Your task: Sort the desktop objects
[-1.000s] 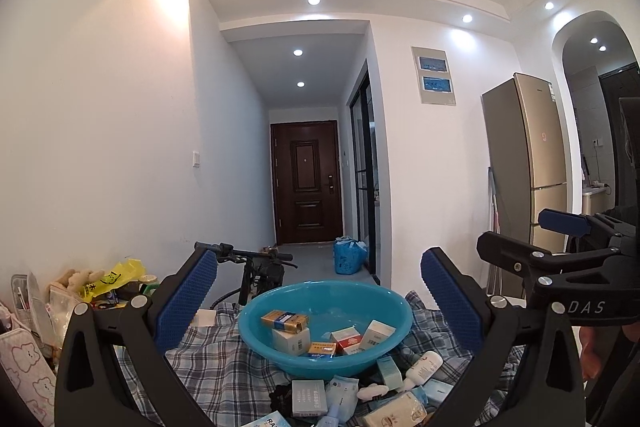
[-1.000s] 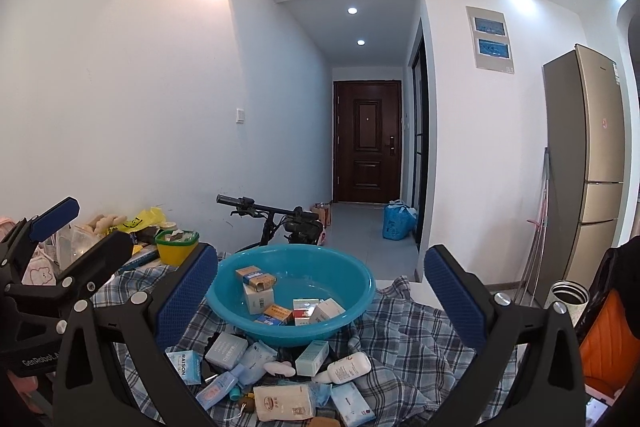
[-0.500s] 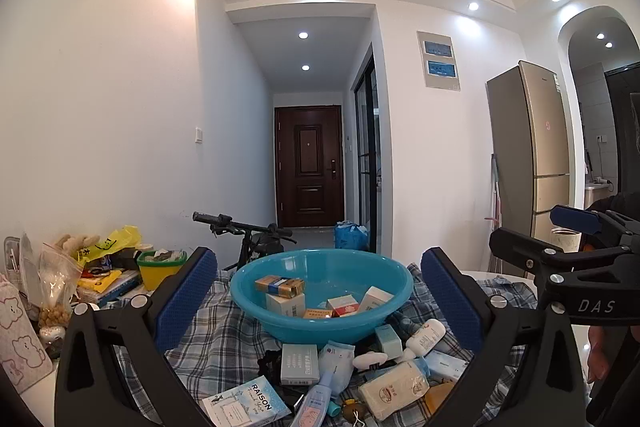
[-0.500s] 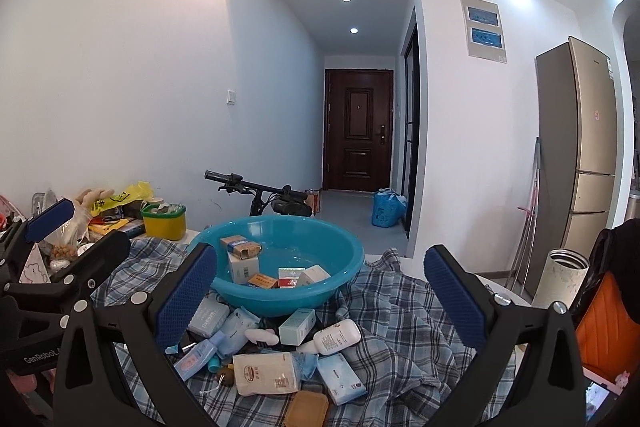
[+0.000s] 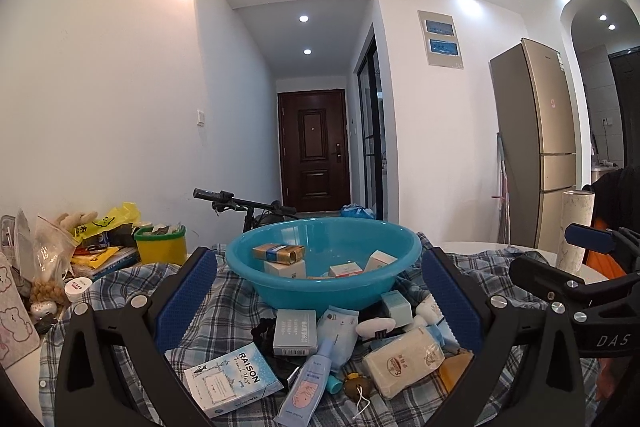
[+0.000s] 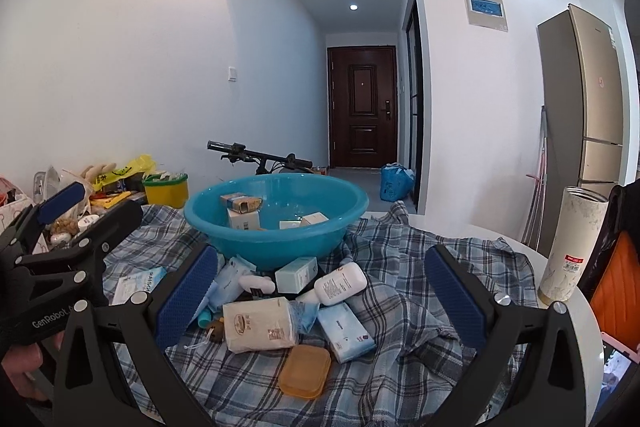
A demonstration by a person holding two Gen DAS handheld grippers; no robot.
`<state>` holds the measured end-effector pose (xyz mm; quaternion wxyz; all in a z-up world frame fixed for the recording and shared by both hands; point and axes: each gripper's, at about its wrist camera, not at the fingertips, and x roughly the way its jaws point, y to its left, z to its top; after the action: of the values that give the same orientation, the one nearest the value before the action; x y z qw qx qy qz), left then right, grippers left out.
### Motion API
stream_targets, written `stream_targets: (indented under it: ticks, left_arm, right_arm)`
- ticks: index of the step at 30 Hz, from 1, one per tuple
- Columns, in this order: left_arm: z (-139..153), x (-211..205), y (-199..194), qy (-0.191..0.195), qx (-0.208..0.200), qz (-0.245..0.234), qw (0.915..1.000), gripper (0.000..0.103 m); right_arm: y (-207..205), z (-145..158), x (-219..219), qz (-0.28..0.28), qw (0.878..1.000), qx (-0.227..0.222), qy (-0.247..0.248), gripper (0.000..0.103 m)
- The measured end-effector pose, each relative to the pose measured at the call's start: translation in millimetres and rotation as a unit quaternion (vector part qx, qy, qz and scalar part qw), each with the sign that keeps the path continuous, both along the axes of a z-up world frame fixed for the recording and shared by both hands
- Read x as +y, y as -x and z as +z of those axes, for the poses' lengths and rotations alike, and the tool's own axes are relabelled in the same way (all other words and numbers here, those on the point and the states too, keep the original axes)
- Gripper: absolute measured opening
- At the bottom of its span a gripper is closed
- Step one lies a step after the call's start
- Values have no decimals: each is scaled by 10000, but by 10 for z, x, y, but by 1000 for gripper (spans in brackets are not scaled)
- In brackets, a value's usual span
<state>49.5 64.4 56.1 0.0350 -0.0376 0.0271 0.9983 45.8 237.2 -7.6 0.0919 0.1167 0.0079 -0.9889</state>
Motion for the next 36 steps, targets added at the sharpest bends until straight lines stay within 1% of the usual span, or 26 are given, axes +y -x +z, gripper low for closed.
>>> stream_targets:
  ticks: [2, 7, 12, 15, 19, 22, 30, 36]
  left_arm:
    - [-41, -3, 11, -37, -4, 9, 10000, 103]
    - [-154, -28, 35, -111, -196, -58, 9997, 103]
    - [-231, -8, -53, 22, -274, -77, 9996, 103]
    - [-292, 26, -119, 117, -241, -85, 9996, 103]
    - [-340, 58, -170, 251, 4, 174, 9995, 103]
    - [-358, 22, -156, 154, -14, 137, 9998, 103]
    - [-393, -115, -41, -150, -294, 152, 9993, 103]
    - [-419, -150, 31, -233, -453, 129, 9986, 103]
  right_arm:
    - [15, -68, 30, 5, 10000, -10, 68, 103]
    - [35, -152, 89, 61, 9998, -79, 182, 103]
    - [14, -188, 102, 106, 9996, -130, 227, 103]
    - [4, -203, 65, 156, 9995, -121, 242, 103]
    - [3, -225, -8, 204, 9996, -121, 162, 103]
    - [2, -249, -39, 203, 9997, -97, 118, 103]
    - [31, -316, -57, 195, 9996, -147, 144, 103]
    - [37, -367, -57, 168, 9996, -148, 173, 103]
